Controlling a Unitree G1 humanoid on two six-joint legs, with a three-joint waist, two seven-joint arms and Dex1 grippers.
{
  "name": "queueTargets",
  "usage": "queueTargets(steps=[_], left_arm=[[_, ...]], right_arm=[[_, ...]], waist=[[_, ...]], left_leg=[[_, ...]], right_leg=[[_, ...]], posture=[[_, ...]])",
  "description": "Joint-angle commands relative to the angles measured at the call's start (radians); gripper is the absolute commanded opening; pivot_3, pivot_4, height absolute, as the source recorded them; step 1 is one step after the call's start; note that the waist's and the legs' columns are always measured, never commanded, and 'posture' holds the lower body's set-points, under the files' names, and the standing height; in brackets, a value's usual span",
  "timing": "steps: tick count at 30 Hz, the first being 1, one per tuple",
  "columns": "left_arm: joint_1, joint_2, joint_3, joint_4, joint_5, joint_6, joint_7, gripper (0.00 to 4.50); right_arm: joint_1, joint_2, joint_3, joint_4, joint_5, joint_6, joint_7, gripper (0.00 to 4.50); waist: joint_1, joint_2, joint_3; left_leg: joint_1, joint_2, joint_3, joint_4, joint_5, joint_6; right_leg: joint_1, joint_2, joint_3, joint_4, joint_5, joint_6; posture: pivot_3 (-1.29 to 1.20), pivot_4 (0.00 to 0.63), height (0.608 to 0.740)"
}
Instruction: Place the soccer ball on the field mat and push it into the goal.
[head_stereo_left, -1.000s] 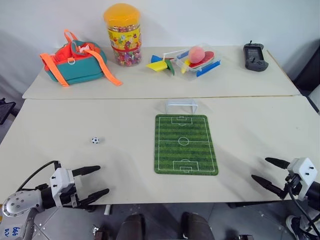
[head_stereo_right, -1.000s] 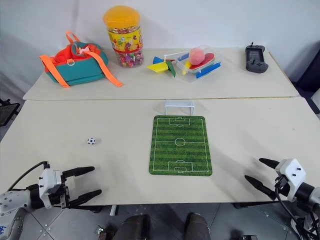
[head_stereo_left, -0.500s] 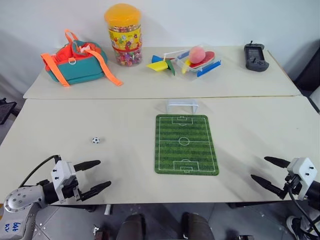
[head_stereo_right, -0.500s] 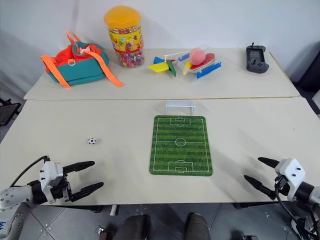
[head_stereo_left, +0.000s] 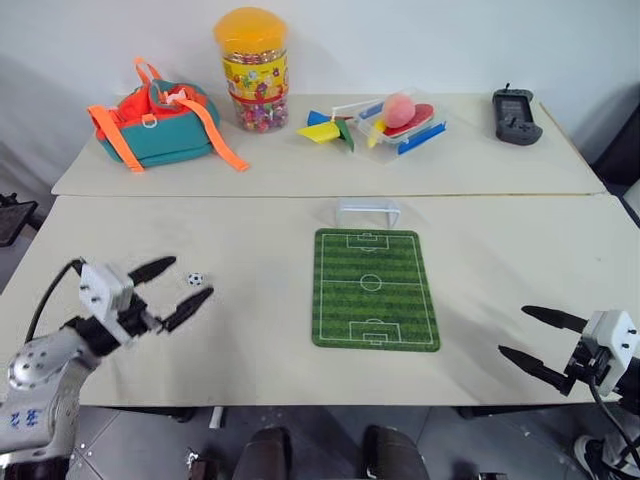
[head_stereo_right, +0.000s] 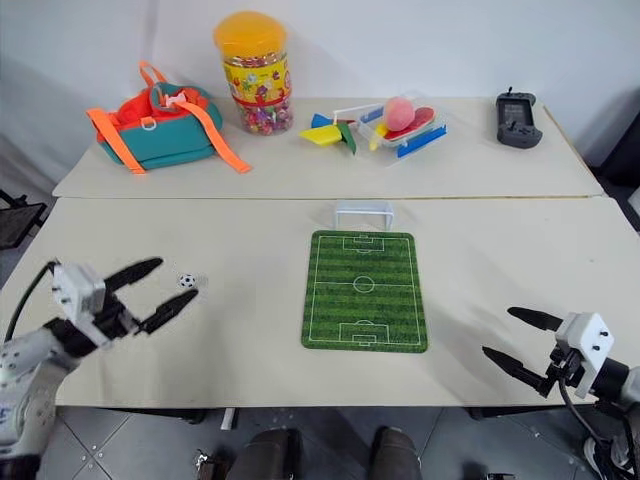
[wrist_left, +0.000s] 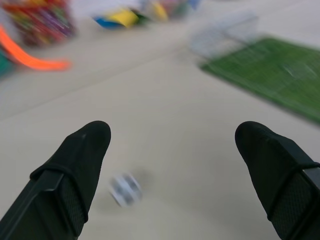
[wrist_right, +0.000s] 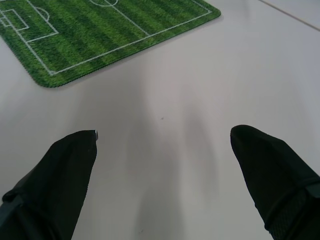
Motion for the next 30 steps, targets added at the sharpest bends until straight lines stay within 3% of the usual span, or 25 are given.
queueTargets(steps=[1,7,13,16,19,29,30], left_arm=[[-0.027,-0.003,0.015,-0.002,0.029,0.076,0.105,4.46],[-0.078,-0.014,-0.061,0.118,0.103,0.117,0.146,4.46],[-0.063,-0.012,-0.123,0.145,0.120,0.136,0.082,4.46],[-0.122,-0.009,-0.155,0.245,0.155,0.086,0.058,4.46],[-0.152,0.005,-0.175,0.308,0.191,0.045,0.032,3.90],[-0.166,0.054,-0.192,0.362,0.201,-0.013,-0.090,0.89],[-0.162,0.061,-0.195,0.349,0.193,-0.018,-0.115,0.87]], right_arm=[[-0.007,0.005,-0.012,-0.004,-0.001,-0.011,-0.005,4.50],[-0.022,0.008,-0.008,-0.007,-0.010,-0.014,-0.019,4.50],[0.003,0.005,-0.025,-0.034,-0.002,-0.010,-0.024,4.50],[0.011,0.002,-0.026,-0.038,-0.005,-0.006,-0.028,4.50],[0.011,0.000,-0.026,-0.038,-0.007,-0.005,-0.034,4.50],[0.021,-0.006,-0.032,-0.038,-0.004,-0.010,-0.037,4.50],[0.021,-0.008,-0.035,-0.038,0.001,-0.011,-0.031,4.50]], waist=[[-0.002,0.000,0.000],[0.000,0.000,0.000],[0.009,0.000,0.000],[0.010,0.000,0.000],[0.010,0.000,0.000],[0.006,0.000,0.000],[0.005,0.000,0.000]], left_leg=[[0.000,0.000,0.000,0.000,0.000,0.000],[0.001,0.000,0.002,0.000,0.000,0.000],[0.000,0.000,0.002,0.000,0.000,0.000],[0.000,0.000,0.002,0.000,0.000,-0.001],[0.000,0.000,0.002,0.001,0.000,-0.001],[0.001,0.000,0.002,0.001,0.000,-0.001],[0.001,0.000,0.002,0.001,0.000,-0.001]], right_leg=[[0.000,0.000,0.000,0.001,0.000,0.000],[0.000,0.001,0.001,0.002,0.000,0.000],[-0.001,0.001,0.001,0.001,0.000,0.000],[-0.001,0.001,0.001,-0.001,0.000,0.000],[0.000,0.001,0.001,-0.001,0.000,0.000],[0.000,0.001,0.002,0.000,0.000,0.000],[0.000,0.001,0.002,0.000,0.000,0.000]], posture=[[0.00,0.150,0.740],[0.00,0.150,0.740],[0.00,0.150,0.740],[0.00,0.150,0.740],[0.00,0.150,0.740],[0.00,0.150,0.740],[0.00,0.150,0.740]])
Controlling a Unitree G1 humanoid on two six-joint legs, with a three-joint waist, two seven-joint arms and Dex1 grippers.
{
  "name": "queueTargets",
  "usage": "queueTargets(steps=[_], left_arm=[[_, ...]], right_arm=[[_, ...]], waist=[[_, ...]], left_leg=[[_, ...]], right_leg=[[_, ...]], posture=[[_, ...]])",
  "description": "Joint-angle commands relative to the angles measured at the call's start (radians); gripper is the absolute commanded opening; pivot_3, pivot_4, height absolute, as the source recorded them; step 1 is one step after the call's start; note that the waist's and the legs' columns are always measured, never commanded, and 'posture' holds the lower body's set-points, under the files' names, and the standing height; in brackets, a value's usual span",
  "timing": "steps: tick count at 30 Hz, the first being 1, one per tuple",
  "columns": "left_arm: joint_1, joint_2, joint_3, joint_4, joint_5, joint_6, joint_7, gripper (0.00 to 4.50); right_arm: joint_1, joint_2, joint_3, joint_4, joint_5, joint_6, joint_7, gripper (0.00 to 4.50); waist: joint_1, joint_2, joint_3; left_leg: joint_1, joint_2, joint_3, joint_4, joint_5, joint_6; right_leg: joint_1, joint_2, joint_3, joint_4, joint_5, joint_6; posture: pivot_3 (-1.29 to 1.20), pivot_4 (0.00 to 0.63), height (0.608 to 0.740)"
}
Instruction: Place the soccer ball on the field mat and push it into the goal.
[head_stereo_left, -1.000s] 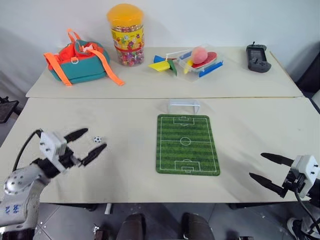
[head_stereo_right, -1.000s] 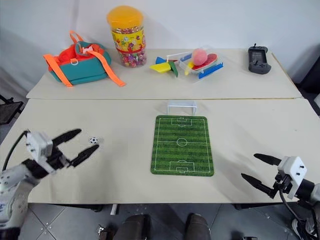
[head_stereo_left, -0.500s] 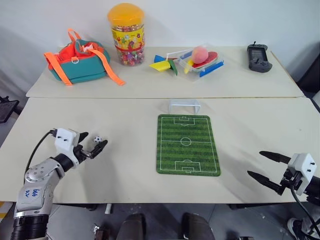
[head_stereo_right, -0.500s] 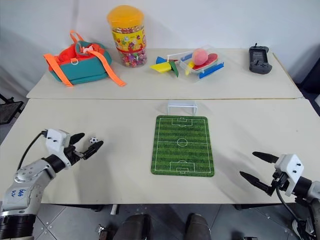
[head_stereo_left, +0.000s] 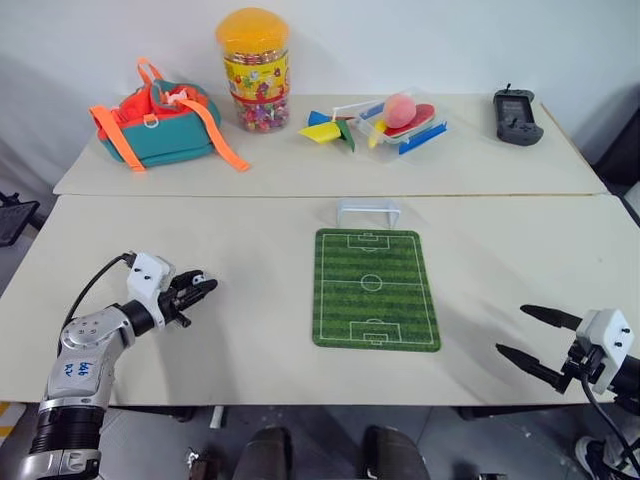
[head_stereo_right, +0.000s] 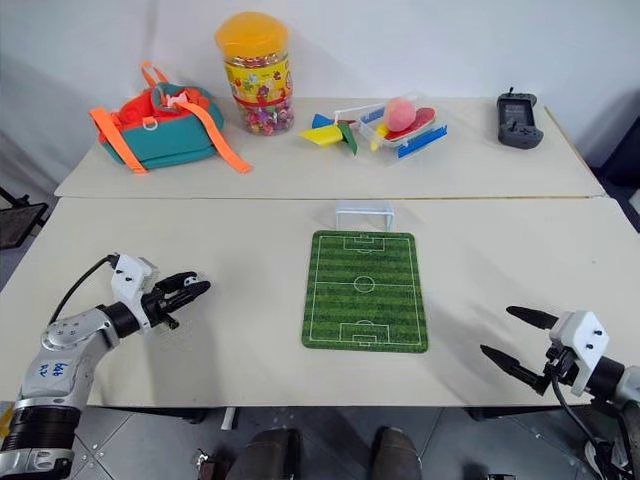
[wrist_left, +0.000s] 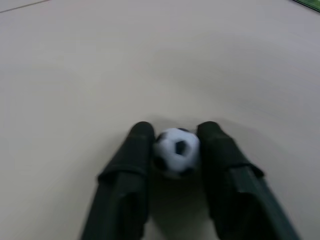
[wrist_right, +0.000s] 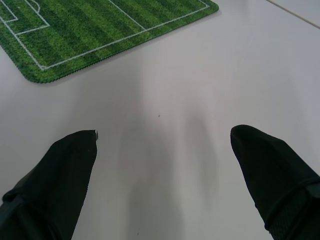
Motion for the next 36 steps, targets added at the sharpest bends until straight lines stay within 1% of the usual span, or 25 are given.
queueTargets(steps=[1,4,7,8,11,14,16,20,22,26,30,36], left_arm=[[0.016,0.034,-0.005,-0.026,-0.003,-0.010,-0.070,0.87],[0.020,0.028,-0.025,-0.138,-0.063,0.029,-0.138,0.87],[0.014,-0.005,-0.085,-0.261,-0.105,0.022,-0.212,0.87],[0.011,-0.019,-0.094,-0.280,-0.108,0.024,-0.209,0.87],[-0.044,-0.103,-0.189,-0.329,-0.096,0.001,-0.215,0.87],[-0.084,-0.144,-0.288,-0.348,-0.049,0.015,-0.220,0.87],[-0.114,-0.169,-0.356,-0.338,-0.010,-0.007,-0.232,0.87],[-0.177,-0.269,-0.505,-0.277,0.087,-0.034,-0.214,0.87],[-0.199,-0.299,-0.548,-0.238,0.131,-0.063,-0.211,0.87],[-0.204,-0.334,-0.615,-0.222,0.178,-0.099,-0.214,0.87],[-0.194,-0.347,-0.632,-0.186,0.211,-0.138,-0.208,0.87],[-0.221,-0.383,-0.637,-0.133,0.235,-0.177,-0.203,0.87]], right_arm=[[0.002,-0.013,-0.048,-0.022,0.025,-0.013,0.013,4.50],[0.003,-0.018,-0.062,-0.036,0.056,-0.003,0.042,4.50],[0.025,-0.026,-0.078,-0.070,0.101,0.012,0.108,4.50],[0.034,-0.026,-0.084,-0.082,0.113,0.017,0.125,4.50],[0.088,-0.028,-0.112,-0.160,0.196,0.060,0.205,4.50],[0.122,-0.026,-0.134,-0.206,0.233,0.084,0.244,4.50],[0.146,-0.024,-0.143,-0.228,0.233,0.094,0.252,4.50],[0.193,-0.008,-0.164,-0.268,0.217,0.113,0.223,4.50],[0.218,0.000,-0.171,-0.288,0.214,0.117,0.215,4.50],[0.296,0.021,-0.213,-0.351,0.212,0.135,0.177,4.50],[0.359,0.040,-0.248,-0.396,0.212,0.142,0.160,4.50],[0.410,0.063,-0.271,-0.443,0.211,0.155,0.133,4.50]], waist=[[-0.001,0.000,0.000],[0.001,0.000,0.000],[0.009,0.000,0.000],[0.009,0.000,0.000],[0.014,0.000,0.000],[0.010,0.000,0.000],[0.004,0.000,0.000],[0.008,0.000,0.000],[0.010,0.000,0.000],[0.009,0.000,0.000],[0.013,0.000,0.000],[0.012,0.000,0.000]], left_leg=[[0.000,0.000,0.000,0.000,0.000,0.000],[0.000,0.000,0.000,0.000,0.000,0.000],[-0.002,0.000,0.000,0.000,0.000,0.000],[-0.002,0.000,0.000,0.001,0.000,0.000],[-0.002,0.000,0.000,0.002,0.000,0.000],[-0.002,0.000,0.000,0.003,0.000,0.000],[-0.002,0.000,0.000,0.004,0.000,0.001],[-0.003,0.000,0.000,0.006,-0.001,0.001],[-0.004,0.000,0.000,0.009,-0.002,0.002],[-0.004,0.000,0.000,0.011,-0.003,0.002],[-0.006,0.000,0.000,0.013,-0.004,0.003],[-0.006,0.000,0.000,0.013,-0.005,0.005]], right_leg=[[0.000,0.000,0.000,0.000,0.000,0.000],[0.000,0.000,0.000,0.000,0.000,0.000],[0.000,0.000,0.000,0.001,0.000,0.001],[0.000,0.000,0.000,0.002,0.001,0.001],[0.000,0.000,0.000,0.002,0.001,0.001],[0.001,0.000,0.000,0.001,0.001,0.001],[0.001,0.000,0.000,-0.002,0.001,0.002],[0.001,0.000,0.001,-0.002,0.002,0.001],[0.001,0.000,0.001,-0.002,0.002,0.002],[0.001,0.000,0.001,-0.002,0.002,0.002],[0.001,0.000,0.001,-0.003,0.002,0.002],[0.001,0.000,0.001,-0.003,0.003,0.002]], posture=[[0.00,0.150,0.740],[0.00,0.150,0.740],[0.00,0.150,0.740],[0.00,0.150,0.740],[0.00,0.150,0.740],[0.00,0.150,0.740],[0.00,0.150,0.740],[0.00,0.150,0.740],[0.00,0.150,0.740],[0.00,0.150,0.740],[0.00,0.150,0.740],[0.00,0.150,0.740]])
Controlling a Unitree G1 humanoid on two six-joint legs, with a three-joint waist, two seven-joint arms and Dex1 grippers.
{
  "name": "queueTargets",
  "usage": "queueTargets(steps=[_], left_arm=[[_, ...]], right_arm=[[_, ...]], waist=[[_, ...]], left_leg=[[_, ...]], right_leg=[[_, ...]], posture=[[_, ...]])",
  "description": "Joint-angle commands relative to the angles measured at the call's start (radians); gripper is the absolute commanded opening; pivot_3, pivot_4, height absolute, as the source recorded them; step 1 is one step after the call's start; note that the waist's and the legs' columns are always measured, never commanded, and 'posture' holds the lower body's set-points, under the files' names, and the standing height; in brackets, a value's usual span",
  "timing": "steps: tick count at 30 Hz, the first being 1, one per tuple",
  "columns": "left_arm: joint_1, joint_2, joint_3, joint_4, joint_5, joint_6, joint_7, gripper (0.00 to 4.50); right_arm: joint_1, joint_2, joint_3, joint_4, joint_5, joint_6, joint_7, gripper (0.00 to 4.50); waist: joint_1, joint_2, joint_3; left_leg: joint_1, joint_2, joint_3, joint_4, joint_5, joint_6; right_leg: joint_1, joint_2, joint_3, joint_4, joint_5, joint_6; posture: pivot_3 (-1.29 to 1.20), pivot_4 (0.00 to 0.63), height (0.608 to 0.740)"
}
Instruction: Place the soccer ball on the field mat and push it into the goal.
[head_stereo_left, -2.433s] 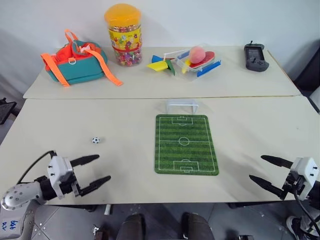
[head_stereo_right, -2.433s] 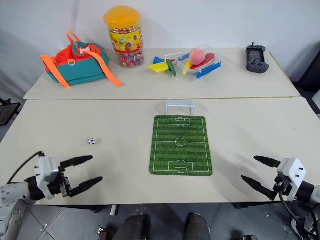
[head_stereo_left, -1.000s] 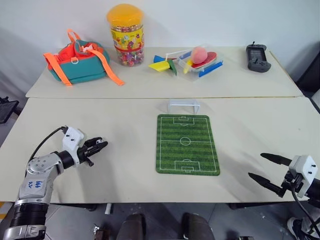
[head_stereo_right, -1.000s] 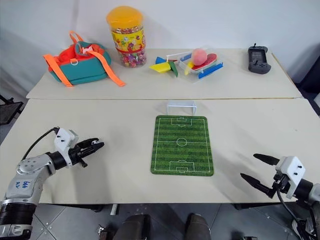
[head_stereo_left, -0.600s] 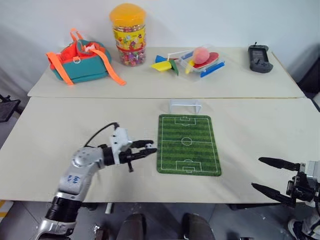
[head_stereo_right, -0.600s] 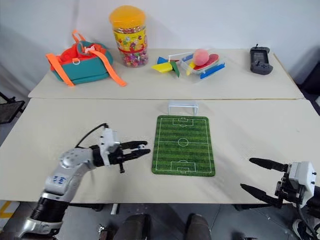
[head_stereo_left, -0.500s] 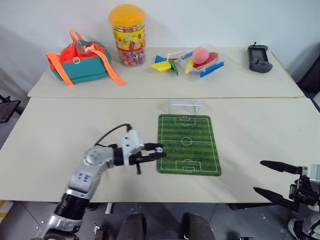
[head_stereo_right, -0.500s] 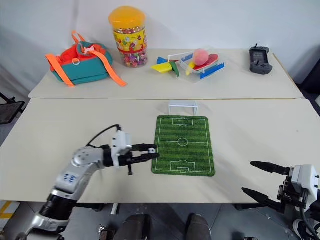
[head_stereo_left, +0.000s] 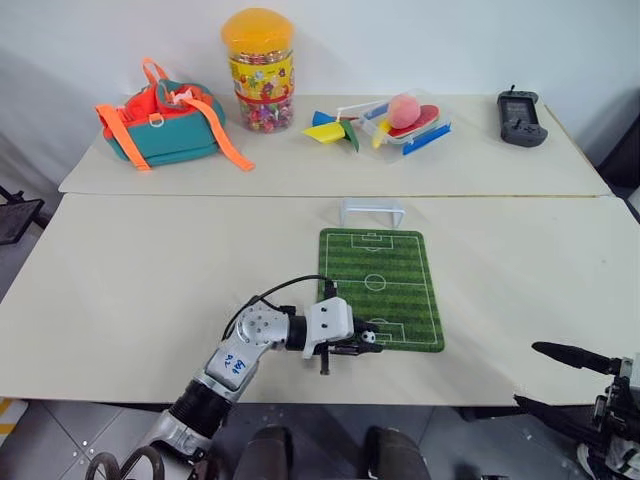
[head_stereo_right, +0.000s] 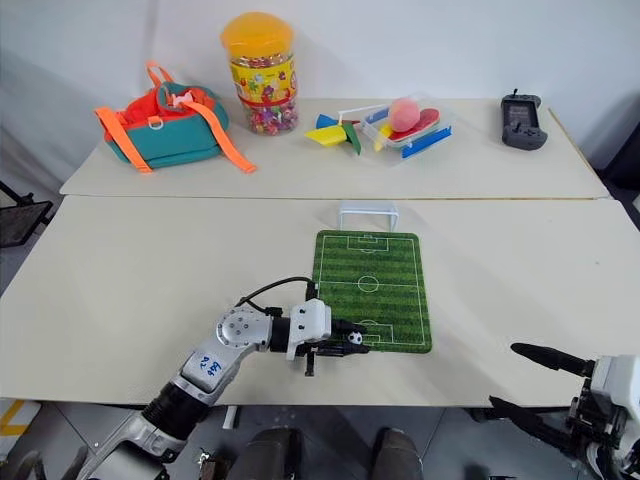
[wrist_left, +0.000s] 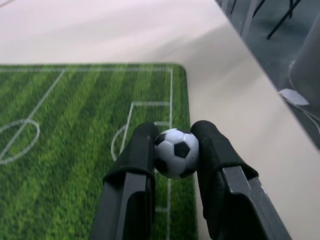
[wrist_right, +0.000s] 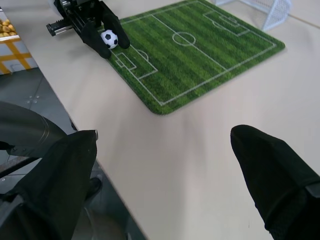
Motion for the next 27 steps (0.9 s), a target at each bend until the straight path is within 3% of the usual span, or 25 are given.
queueTargets(steps=[1,17,19,27], left_arm=[[-0.038,-0.030,-0.006,0.022,0.017,-0.039,0.009,0.87],[-0.084,-0.067,-0.026,0.157,0.050,-0.147,-0.032,0.87],[-0.087,-0.070,-0.026,0.160,0.051,-0.152,-0.035,1.63],[-0.111,-0.088,-0.014,0.190,0.057,-0.173,-0.028,3.93]], right_arm=[[0.030,0.023,-0.044,-0.042,0.004,-0.001,-0.017,4.50],[0.062,0.045,-0.062,-0.063,-0.025,-0.004,-0.059,4.50],[0.058,0.044,-0.058,-0.061,-0.030,-0.003,-0.064,4.50],[0.043,0.041,-0.046,-0.053,-0.051,-0.001,-0.079,4.50]], waist=[[0.002,0.000,0.000],[0.023,0.001,0.000],[0.023,0.001,0.000],[0.024,0.001,0.000]], left_leg=[[0.000,0.000,0.000,0.000,0.000,0.000],[0.000,0.000,0.000,0.001,-0.004,0.005],[0.000,0.000,0.000,0.001,-0.004,0.005],[0.000,0.000,0.000,0.001,-0.004,0.005]], right_leg=[[0.000,0.000,0.000,0.000,0.000,0.000],[0.000,0.000,0.000,-0.001,0.000,0.001],[0.000,0.000,0.000,-0.001,0.000,0.001],[0.001,0.000,0.000,-0.002,0.001,0.001]], posture=[[0.00,0.150,0.740],[0.00,0.150,0.740],[0.00,0.150,0.740],[0.00,0.150,0.740]])
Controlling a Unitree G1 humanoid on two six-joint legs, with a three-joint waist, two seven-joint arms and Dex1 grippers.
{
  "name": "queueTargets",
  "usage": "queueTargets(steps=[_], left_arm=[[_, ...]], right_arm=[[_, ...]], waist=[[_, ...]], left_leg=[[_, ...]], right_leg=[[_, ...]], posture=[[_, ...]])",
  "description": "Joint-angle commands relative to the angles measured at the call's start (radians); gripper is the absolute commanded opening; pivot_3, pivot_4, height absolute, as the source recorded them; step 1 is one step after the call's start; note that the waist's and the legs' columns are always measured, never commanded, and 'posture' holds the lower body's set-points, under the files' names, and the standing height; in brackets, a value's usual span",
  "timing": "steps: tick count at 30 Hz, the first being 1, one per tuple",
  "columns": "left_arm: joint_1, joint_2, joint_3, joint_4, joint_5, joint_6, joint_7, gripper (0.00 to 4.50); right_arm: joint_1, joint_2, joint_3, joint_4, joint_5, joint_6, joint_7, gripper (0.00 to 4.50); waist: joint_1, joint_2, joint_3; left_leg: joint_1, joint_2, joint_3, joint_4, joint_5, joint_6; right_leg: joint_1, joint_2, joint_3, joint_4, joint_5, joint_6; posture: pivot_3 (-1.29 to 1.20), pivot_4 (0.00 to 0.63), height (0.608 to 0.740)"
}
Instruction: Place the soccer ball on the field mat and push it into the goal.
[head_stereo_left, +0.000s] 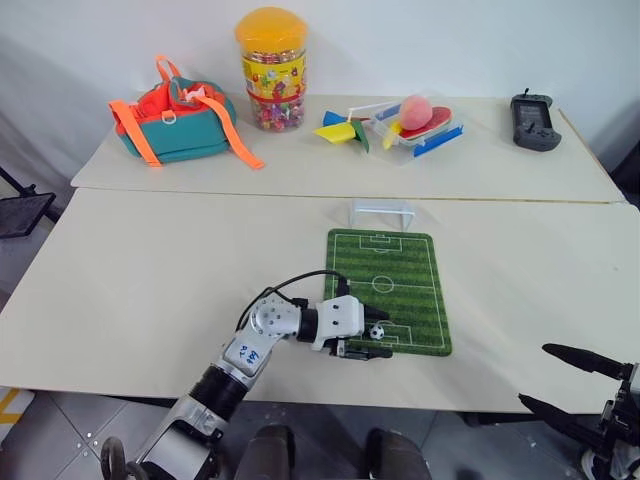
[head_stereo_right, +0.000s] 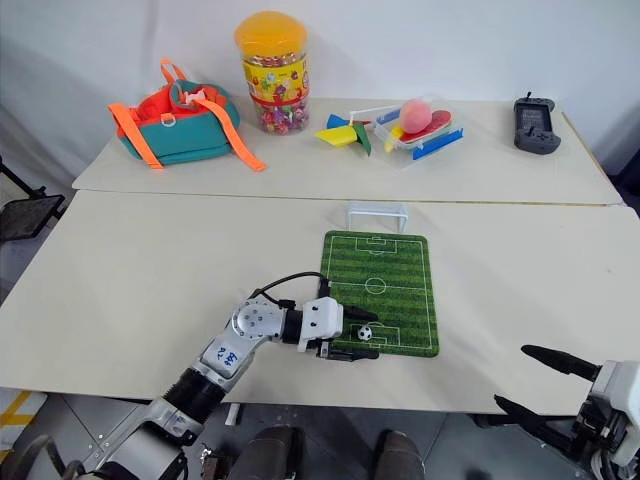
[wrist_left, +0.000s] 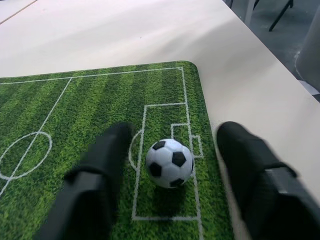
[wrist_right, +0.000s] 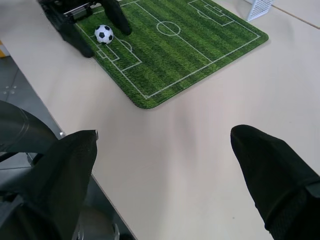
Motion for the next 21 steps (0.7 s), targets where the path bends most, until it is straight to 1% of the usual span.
queueTargets(steps=[1,2,5,11,14,17,20,21], left_arm=[[-0.016,-0.017,-0.001,0.014,0.012,-0.024,0.011,4.23],[-0.022,-0.018,0.001,0.014,0.009,-0.031,0.008,4.46],[-0.036,-0.018,0.013,0.007,-0.004,-0.037,0.002,4.46],[-0.049,-0.005,0.063,-0.077,-0.068,-0.044,-0.025,4.46],[-0.032,0.028,0.109,-0.176,-0.144,-0.009,-0.059,3.85],[0.014,0.087,0.101,-0.266,-0.153,0.077,-0.082,2.97],[0.064,0.131,0.073,-0.325,-0.182,0.119,-0.132,2.04],[0.078,0.142,0.063,-0.338,-0.186,0.134,-0.147,1.66]], right_arm=[[-0.002,0.006,-0.009,-0.006,-0.001,-0.001,-0.005,4.50],[-0.006,0.004,-0.007,-0.003,-0.003,0.000,-0.007,4.50],[-0.014,0.003,-0.004,0.000,-0.009,0.005,-0.011,4.50],[-0.024,0.005,-0.001,-0.001,0.004,0.010,0.001,4.50],[-0.021,0.017,-0.002,-0.012,0.029,0.009,0.022,4.50],[-0.018,0.028,0.000,-0.016,0.053,0.001,0.054,4.50],[-0.025,0.031,0.011,-0.014,0.058,-0.002,0.077,4.50],[-0.031,0.034,0.015,-0.015,0.060,-0.003,0.080,4.50]], waist=[[-0.001,0.000,0.000],[-0.001,0.000,0.000],[-0.001,0.000,0.000],[-0.001,0.000,0.000],[-0.002,0.000,0.000],[-0.004,0.001,0.000],[-0.005,0.002,-0.001],[-0.005,0.002,-0.001]], left_leg=[[0.000,0.000,0.000,0.000,0.000,0.000],[0.000,0.000,0.000,0.000,0.000,0.000],[0.000,0.000,0.000,0.000,0.000,0.000],[0.000,0.000,0.000,0.000,0.000,0.000],[0.000,0.000,0.000,0.000,0.001,-0.001],[0.000,0.000,0.000,-0.001,0.001,-0.002],[0.001,0.000,0.000,-0.001,0.001,-0.002],[0.001,0.000,0.000,0.000,0.001,-0.002]], right_leg=[[0.000,0.000,0.000,0.000,0.000,0.000],[0.000,0.000,0.000,0.000,0.000,0.000],[0.000,0.000,0.000,0.000,0.000,0.000],[0.000,0.000,0.000,0.000,0.000,0.000],[0.000,0.000,0.000,0.000,0.000,0.000],[0.000,0.000,0.000,0.001,0.000,0.000],[0.000,0.000,0.000,0.001,0.000,0.000],[0.000,0.000,0.000,0.001,0.000,0.000]], posture=[[0.00,0.150,0.740],[0.00,0.150,0.740],[0.00,0.150,0.740],[0.00,0.150,0.740],[0.00,0.150,0.740],[0.00,0.150,0.740],[0.00,0.150,0.740],[0.00,0.150,0.740]])
